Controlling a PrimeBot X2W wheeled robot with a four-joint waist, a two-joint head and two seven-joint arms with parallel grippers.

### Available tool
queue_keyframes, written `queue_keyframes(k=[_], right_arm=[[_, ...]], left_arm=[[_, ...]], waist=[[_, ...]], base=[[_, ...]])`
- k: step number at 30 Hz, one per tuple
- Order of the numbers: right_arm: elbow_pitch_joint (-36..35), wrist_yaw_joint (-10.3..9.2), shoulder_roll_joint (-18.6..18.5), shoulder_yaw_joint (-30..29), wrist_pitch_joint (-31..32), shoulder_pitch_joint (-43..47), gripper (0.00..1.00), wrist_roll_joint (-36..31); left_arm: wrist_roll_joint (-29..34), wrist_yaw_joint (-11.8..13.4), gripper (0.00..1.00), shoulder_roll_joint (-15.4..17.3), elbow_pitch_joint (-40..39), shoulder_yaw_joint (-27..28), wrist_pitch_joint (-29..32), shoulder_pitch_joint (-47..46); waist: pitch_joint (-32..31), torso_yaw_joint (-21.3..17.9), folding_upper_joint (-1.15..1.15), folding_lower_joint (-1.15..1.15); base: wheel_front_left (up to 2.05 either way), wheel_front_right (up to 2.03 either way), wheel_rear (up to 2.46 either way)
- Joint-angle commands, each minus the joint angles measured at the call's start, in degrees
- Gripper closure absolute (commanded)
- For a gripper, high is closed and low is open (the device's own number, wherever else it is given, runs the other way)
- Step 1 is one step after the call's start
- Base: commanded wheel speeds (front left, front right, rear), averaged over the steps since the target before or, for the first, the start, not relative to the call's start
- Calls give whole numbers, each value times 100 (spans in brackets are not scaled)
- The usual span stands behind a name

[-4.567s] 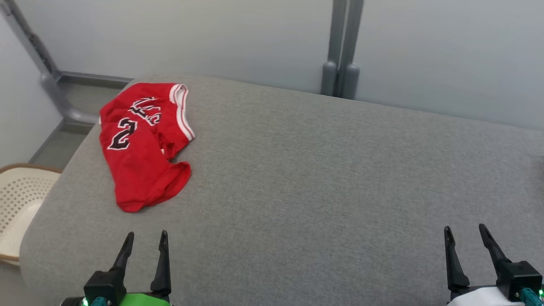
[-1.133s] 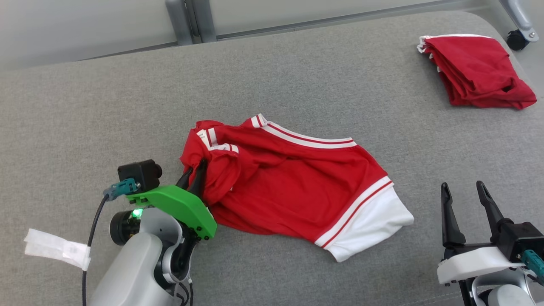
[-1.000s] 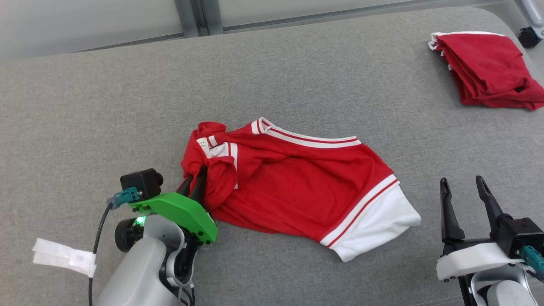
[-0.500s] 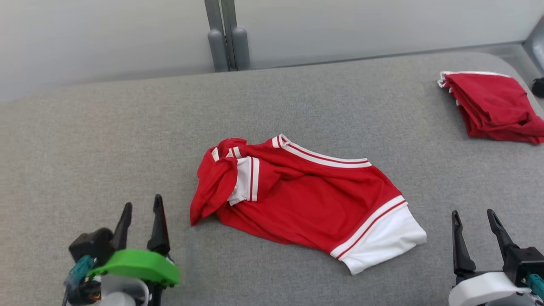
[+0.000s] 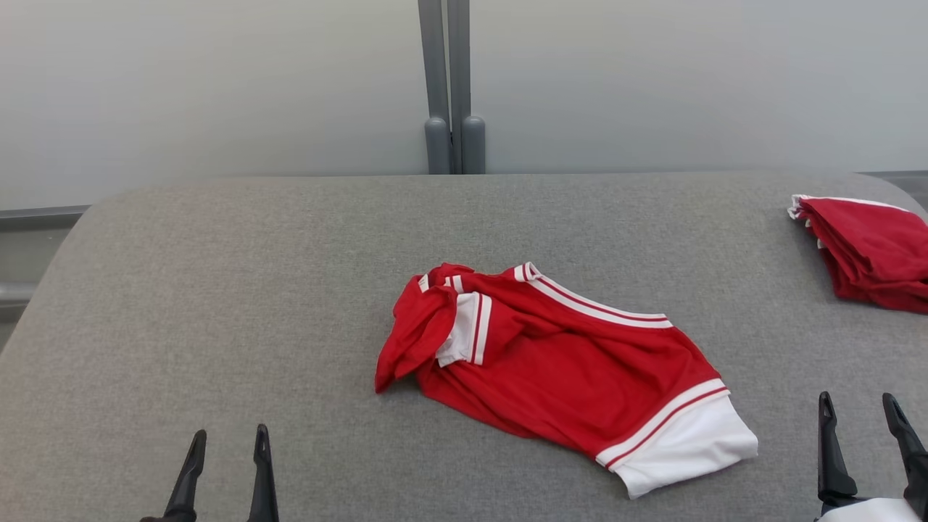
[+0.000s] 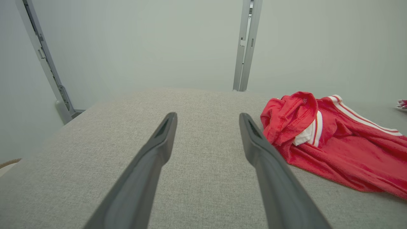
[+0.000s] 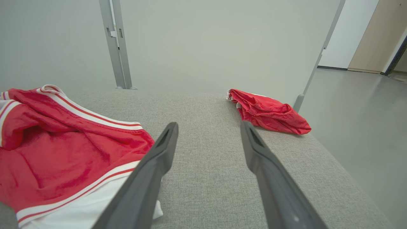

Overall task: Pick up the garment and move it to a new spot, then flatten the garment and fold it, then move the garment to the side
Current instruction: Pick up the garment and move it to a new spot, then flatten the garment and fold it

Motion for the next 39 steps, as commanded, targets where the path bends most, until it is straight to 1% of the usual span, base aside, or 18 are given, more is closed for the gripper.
queue_keyframes(k=[1, 7, 13, 17, 19, 22, 25, 28, 31, 33, 39], right_arm=[[-9, -6, -10, -35, -16, 91, 0, 43], [-9, -6, -10, -23, -15, 188, 0, 103], [-34, -6, -10, 3, -15, 155, 0, 82], [-69, -6, -11, 55, -15, 20, 0, 53], [-92, -6, -10, 97, -15, -29, 0, 46], [-129, -6, -10, 169, -15, -109, 0, 58], [-153, -6, -10, 221, -15, -203, 0, 93], [-142, -6, -9, 249, -16, -332, 0, 141], [-114, -6, -12, 246, -15, -420, 0, 196], [-101, -6, -10, 248, -15, -494, 0, 223], [-80, -6, -9, 231, -15, -614, 0, 291]], left_arm=[[67, -69, 0, -58, 15, 135, 0, 114], [273, -310, 0, -236, 18, 570, 0, 297], [372, -441, 0, -299, -21, 732, 0, 162], [501, -599, 0, -311, -129, 455, -1, -146], [573, -662, 0, -313, -119, 197, 0, -312], [654, -766, 0, -309, 35, -347, -1, -726], [643, -827, 0, -306, 421, -914, 1, -1191], [670, -855, 0, -300, 1001, -1268, 0, -1705], [667, -862, 0, -298, 1615, -1431, -1, -2173], [711, -826, 0, -299, 1916, -1438, 0, -2431], [700, -785, 0, -282, 2429, -1345, -1, -2929]], waist=[[-123, 137, 0, 0], [-115, 192, 0, 0], [-64, 175, 0, 0], [56, 63, 0, 0], [122, -5, 0, 0], [266, -151, 0, 0], [486, -328, 0, 0], [716, -507, 0, 0], [925, -685, 0, 0], [1032, -788, 0, 0], [1245, -921, 0, 0]], base=[[0, 0, 0], [0, 0, 0], [0, 0, 0], [0, 0, 0], [0, 0, 0], [0, 0, 0], [0, 0, 0], [0, 0, 0], [0, 0, 0], [0, 0, 0], [0, 0, 0]])
